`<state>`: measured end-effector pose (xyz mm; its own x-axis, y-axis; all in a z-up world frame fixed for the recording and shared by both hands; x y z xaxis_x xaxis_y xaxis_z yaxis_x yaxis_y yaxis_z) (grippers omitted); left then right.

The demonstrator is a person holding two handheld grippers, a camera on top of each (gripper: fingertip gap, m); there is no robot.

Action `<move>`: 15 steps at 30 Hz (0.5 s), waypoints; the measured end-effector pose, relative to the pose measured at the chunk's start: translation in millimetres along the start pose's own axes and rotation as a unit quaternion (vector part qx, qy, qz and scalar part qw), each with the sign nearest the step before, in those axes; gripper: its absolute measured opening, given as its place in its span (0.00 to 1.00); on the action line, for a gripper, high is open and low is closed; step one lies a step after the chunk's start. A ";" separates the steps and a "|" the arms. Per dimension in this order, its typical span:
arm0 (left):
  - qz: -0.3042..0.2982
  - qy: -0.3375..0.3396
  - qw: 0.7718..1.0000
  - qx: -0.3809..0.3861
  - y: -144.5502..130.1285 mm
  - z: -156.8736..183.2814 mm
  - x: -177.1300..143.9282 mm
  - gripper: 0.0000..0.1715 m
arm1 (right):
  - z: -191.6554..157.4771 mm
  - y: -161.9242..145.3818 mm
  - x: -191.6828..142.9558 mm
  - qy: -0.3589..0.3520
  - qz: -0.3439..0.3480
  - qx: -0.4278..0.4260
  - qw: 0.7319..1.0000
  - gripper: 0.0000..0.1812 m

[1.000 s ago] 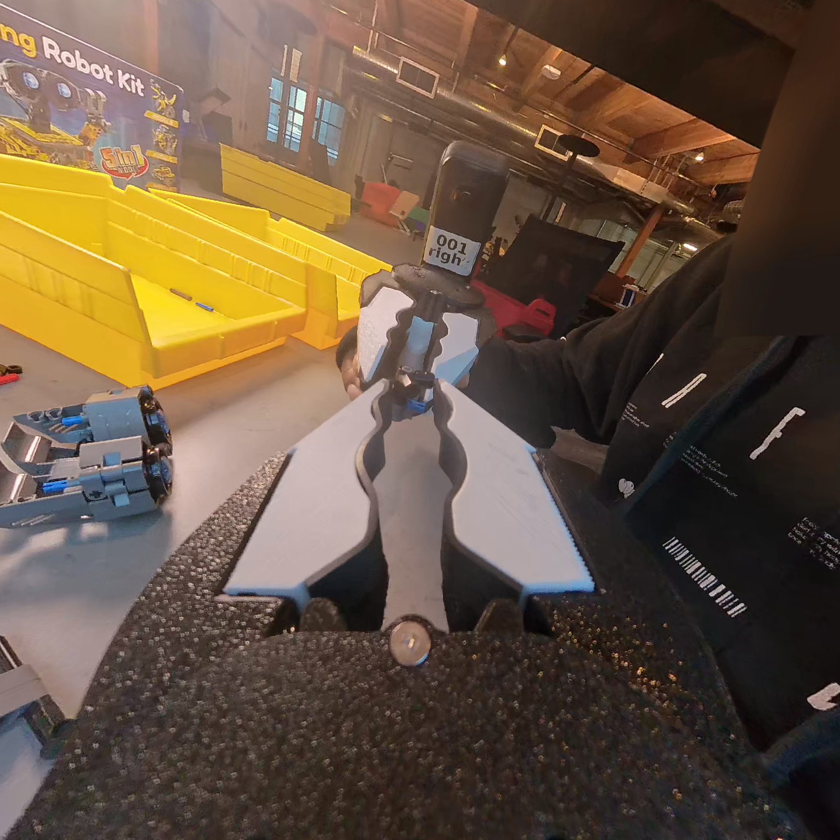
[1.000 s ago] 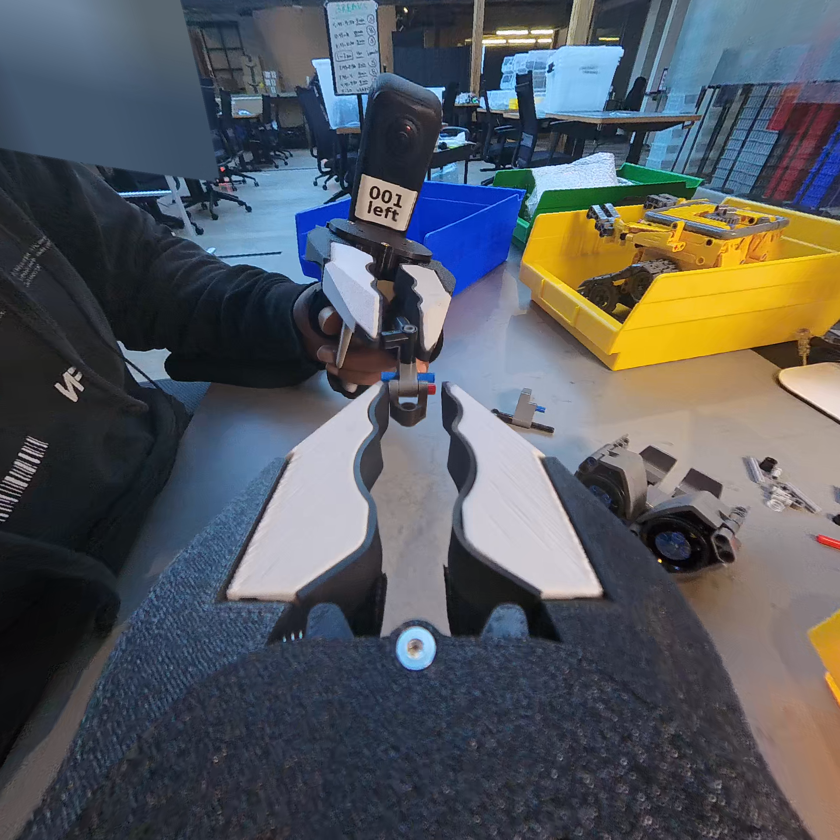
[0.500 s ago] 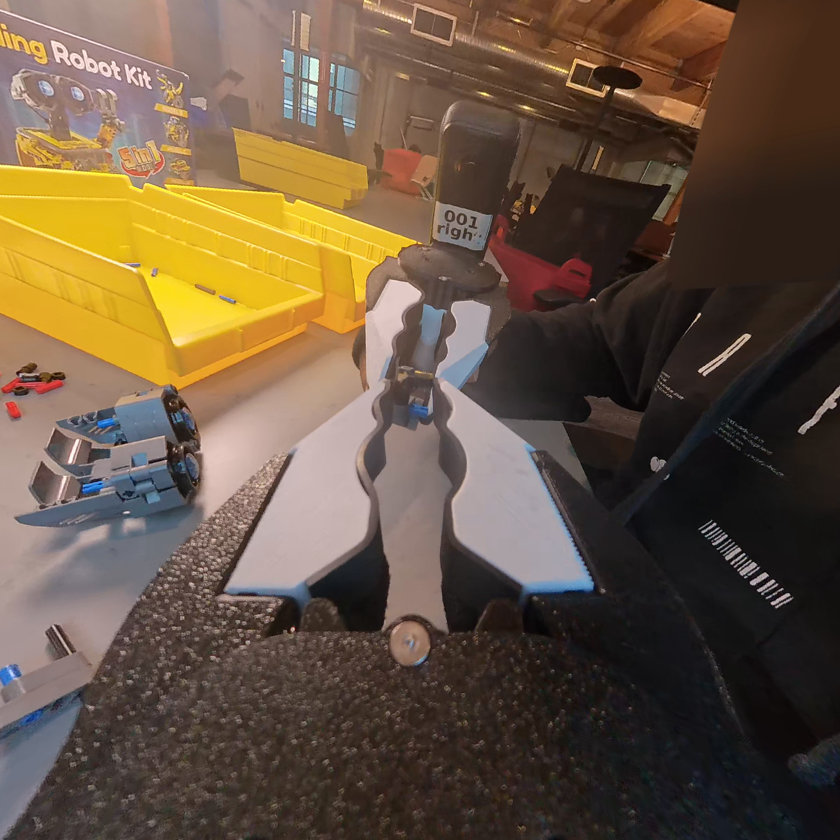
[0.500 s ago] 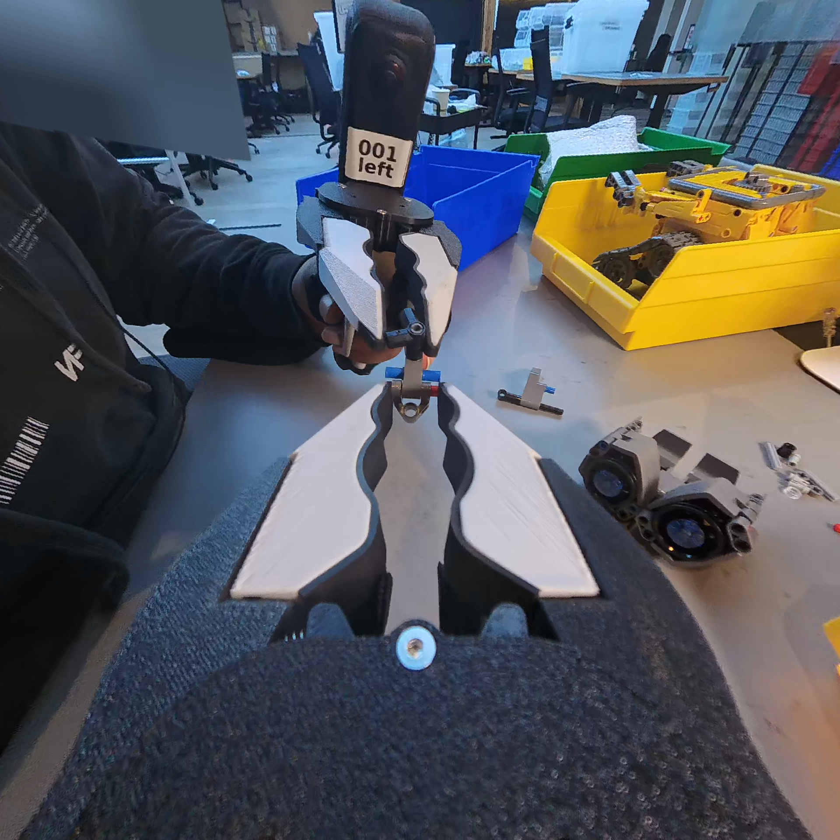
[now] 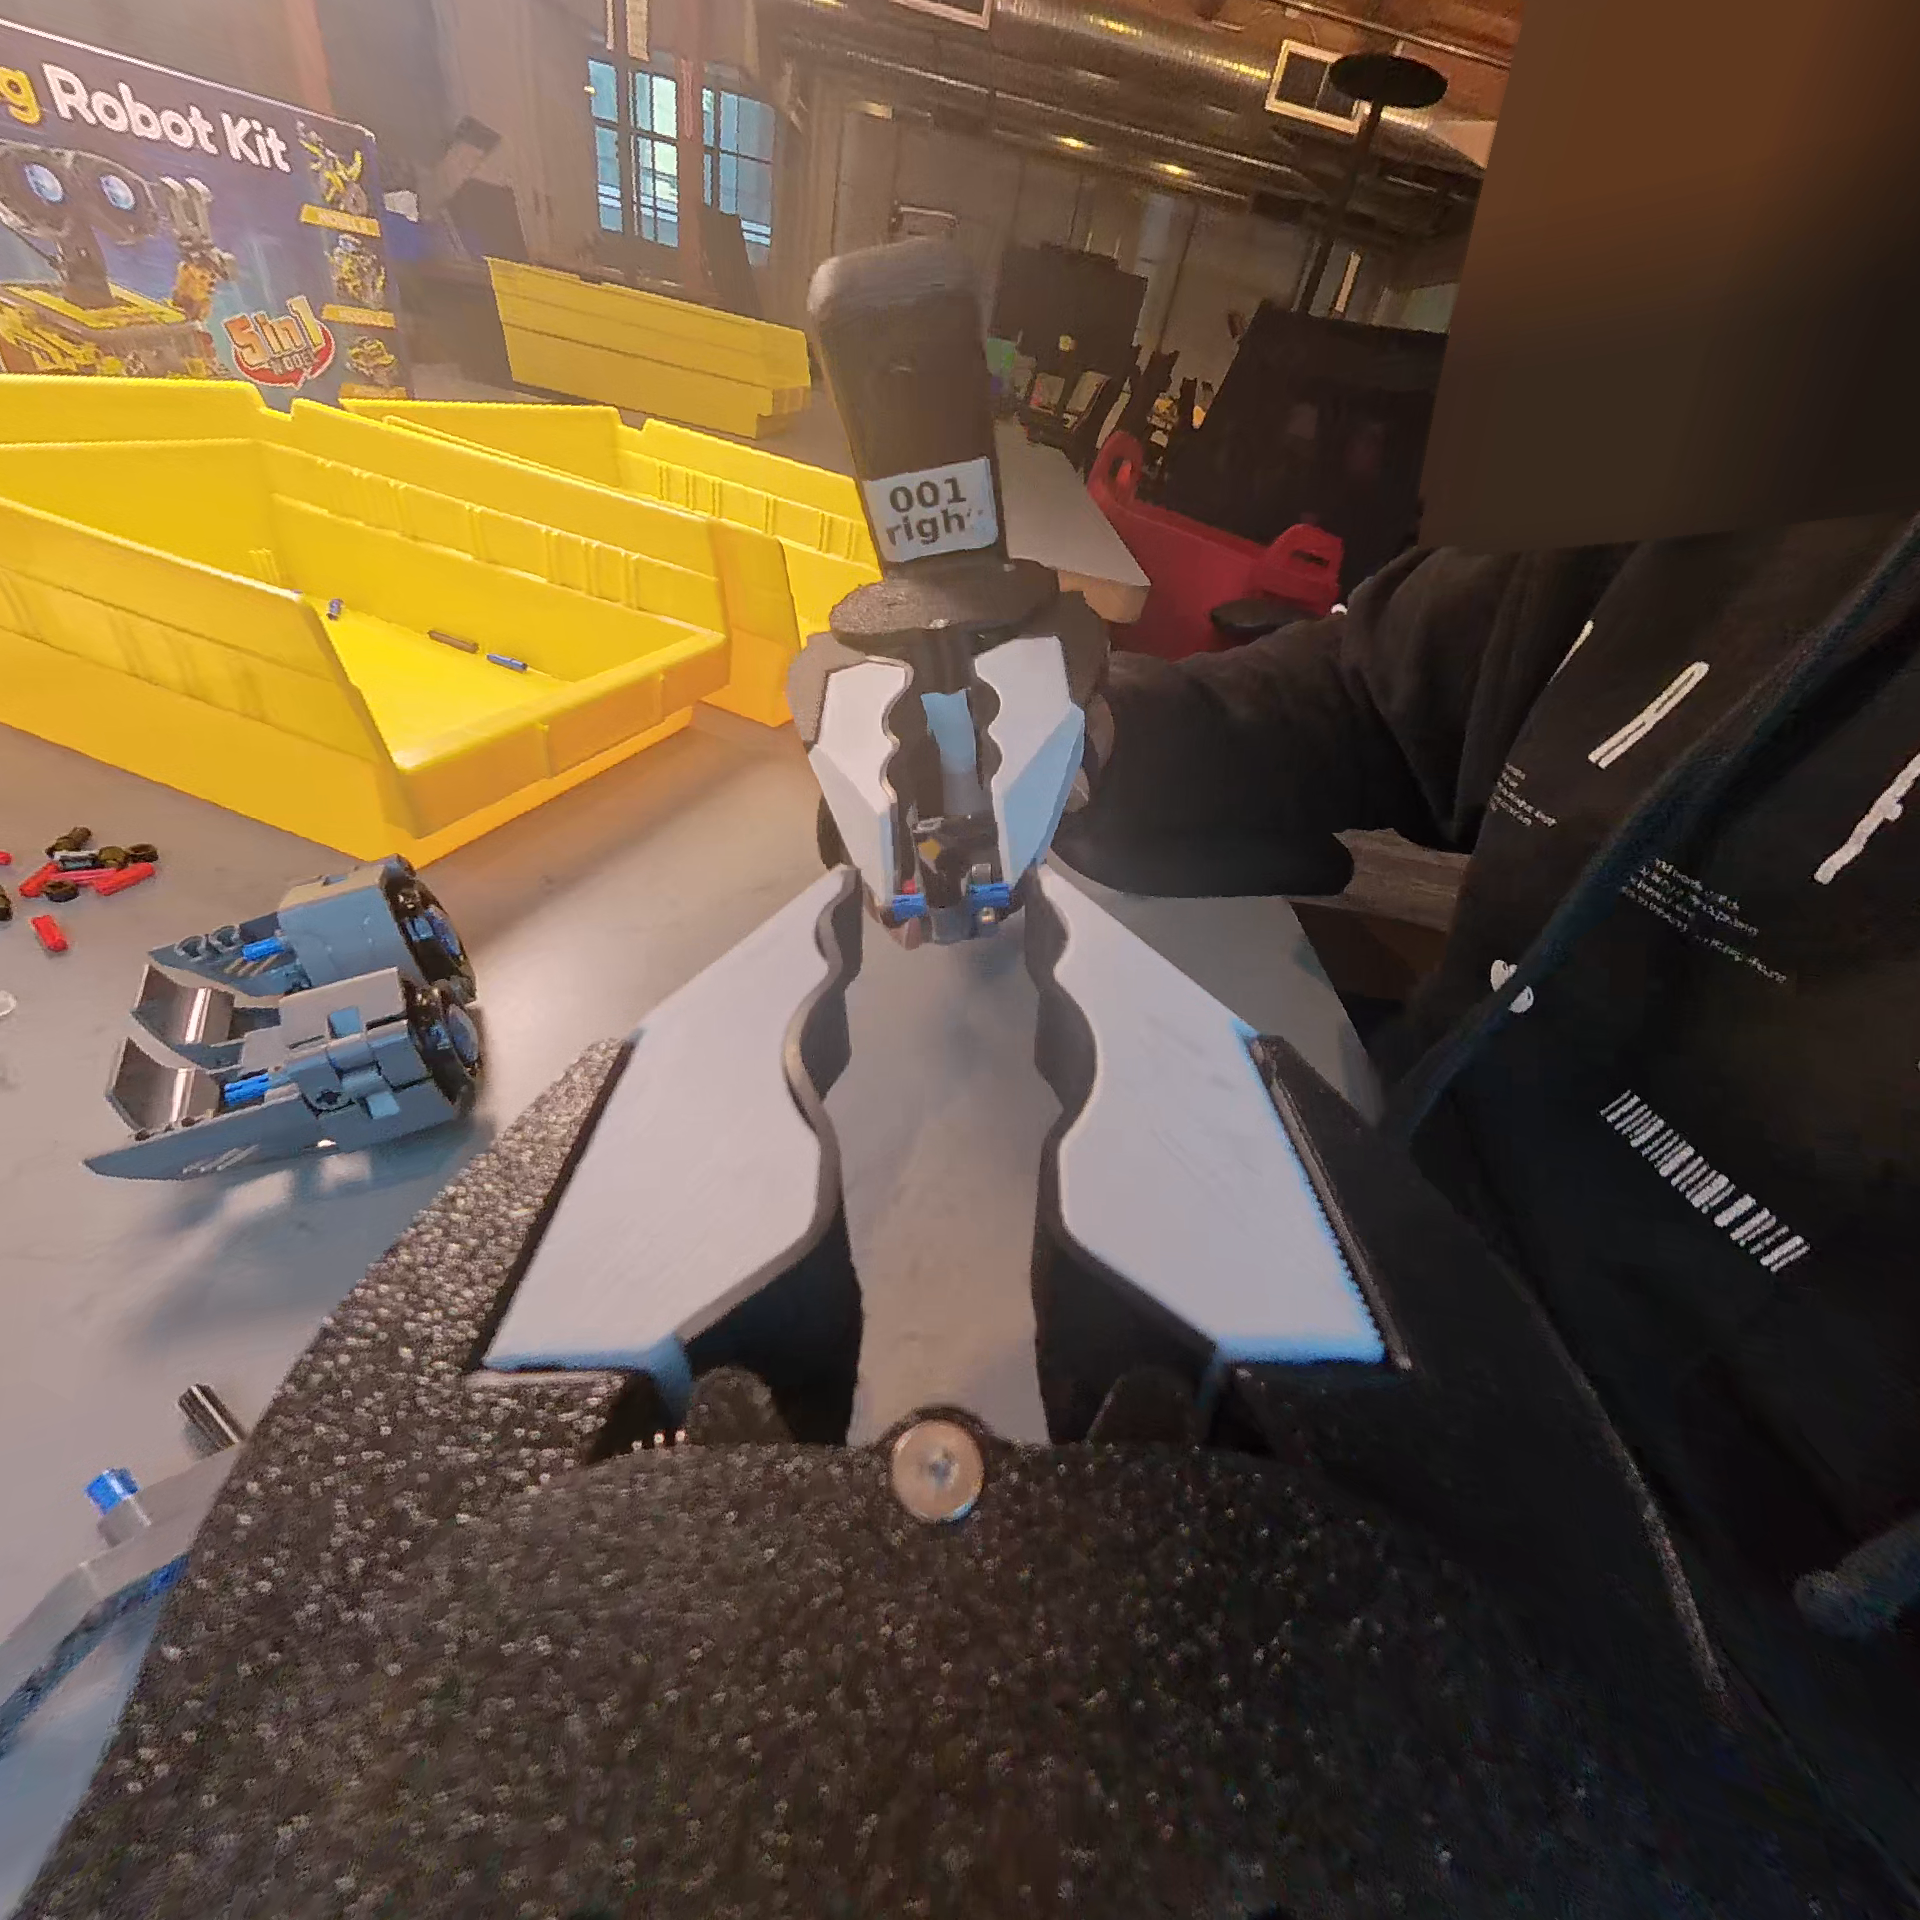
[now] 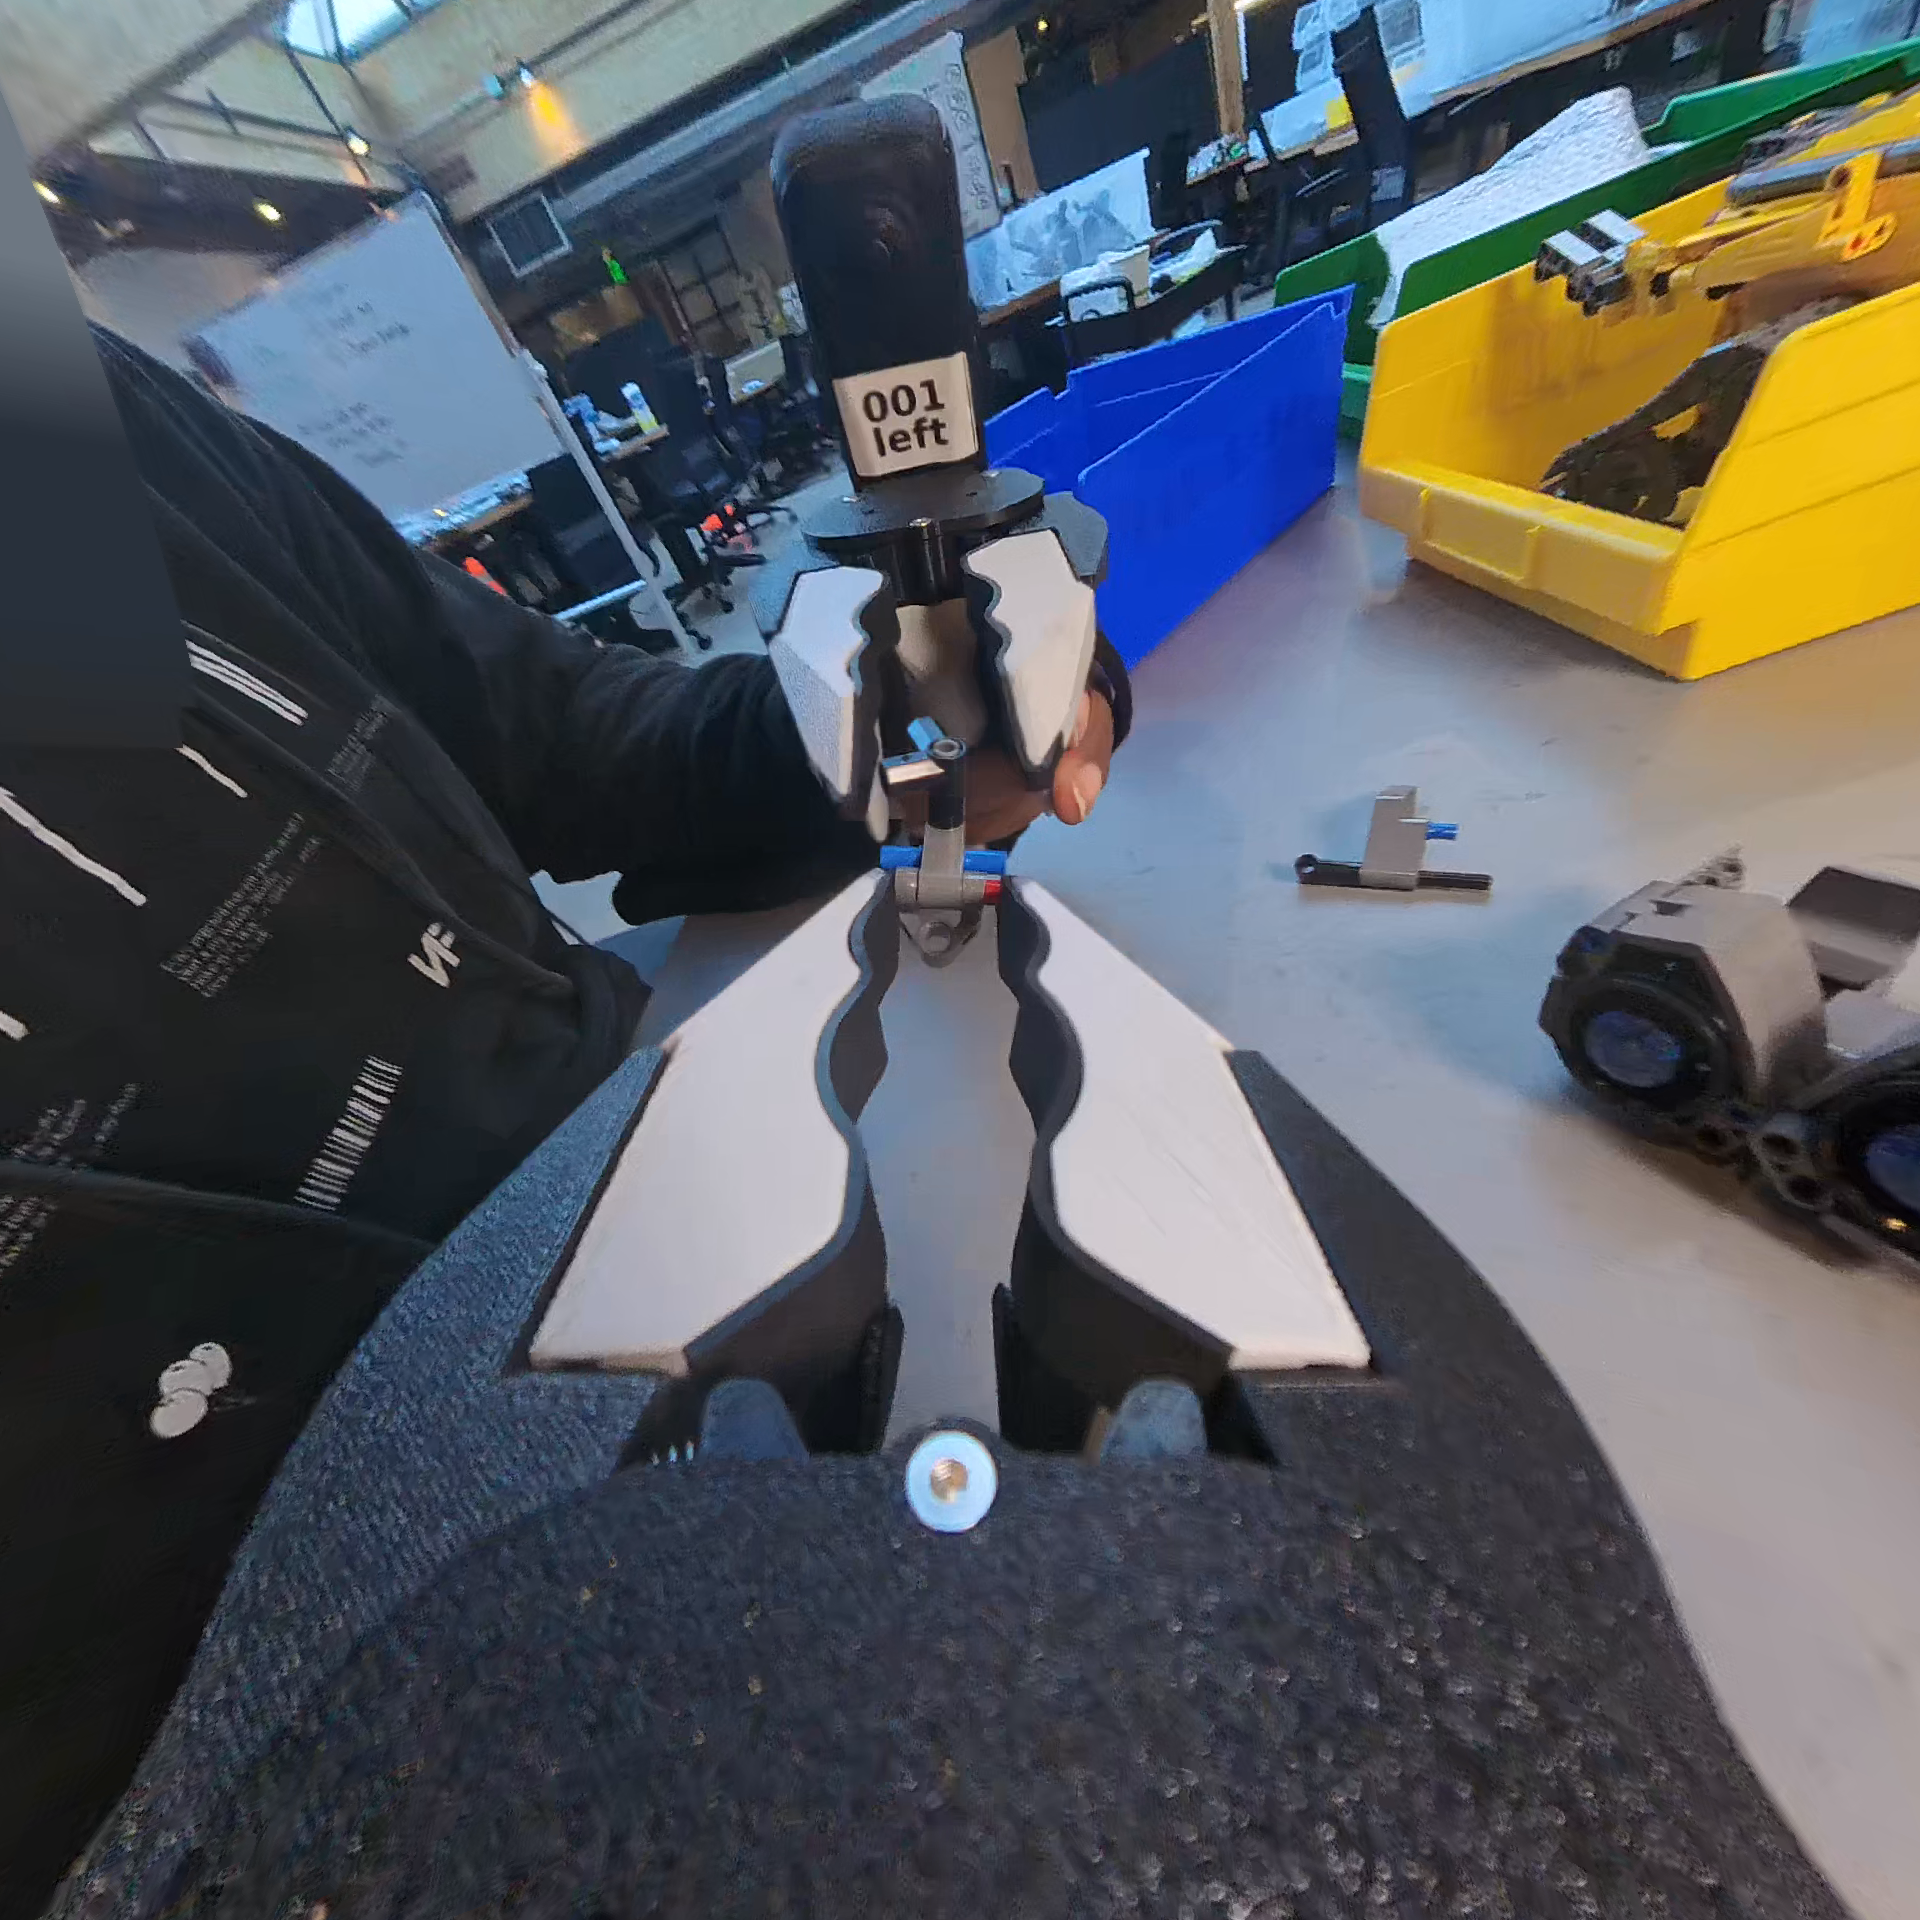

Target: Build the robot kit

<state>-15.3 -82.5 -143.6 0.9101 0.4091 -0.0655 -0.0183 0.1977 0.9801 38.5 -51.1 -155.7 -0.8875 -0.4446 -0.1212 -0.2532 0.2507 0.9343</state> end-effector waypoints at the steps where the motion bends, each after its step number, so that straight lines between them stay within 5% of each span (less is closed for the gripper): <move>1: -0.011 -0.003 1.000 0.010 -2.9 1.3 0.0 0.19 | -1.6 0.5 0.9 0.012 0.006 0.016 1.000 0.09; 6: -0.040 -0.012 0.997 0.068 -7.9 12.7 7.5 0.20 | -10.2 -7.6 9.9 0.082 0.001 0.130 0.988 0.09; 11: -0.031 -0.054 0.998 0.020 -10.6 17.7 4.8 0.14 | -13.6 -11.9 11.2 0.162 0.008 0.269 0.949 0.10; 15: -0.070 -0.066 0.995 0.025 -25.0 21.6 7.7 0.12 | -15.1 -25.2 10.3 0.175 -0.040 0.298 0.938 0.10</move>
<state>1.1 -103.5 -164.6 0.9488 0.2593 -0.1806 0.1305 0.1993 0.9712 41.6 -75.0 -175.4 -0.7023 -0.7112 0.0310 -0.5766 0.5939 0.5611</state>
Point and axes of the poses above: each gripper's, where its closed fingertips meet, x out along the fingers, y out of its top, z = x × y across the jaws, the point moved 3 cm from there along -x, back along the fingers, and after that the axes turned 2 degrees about -y, right-handed, at the moved point
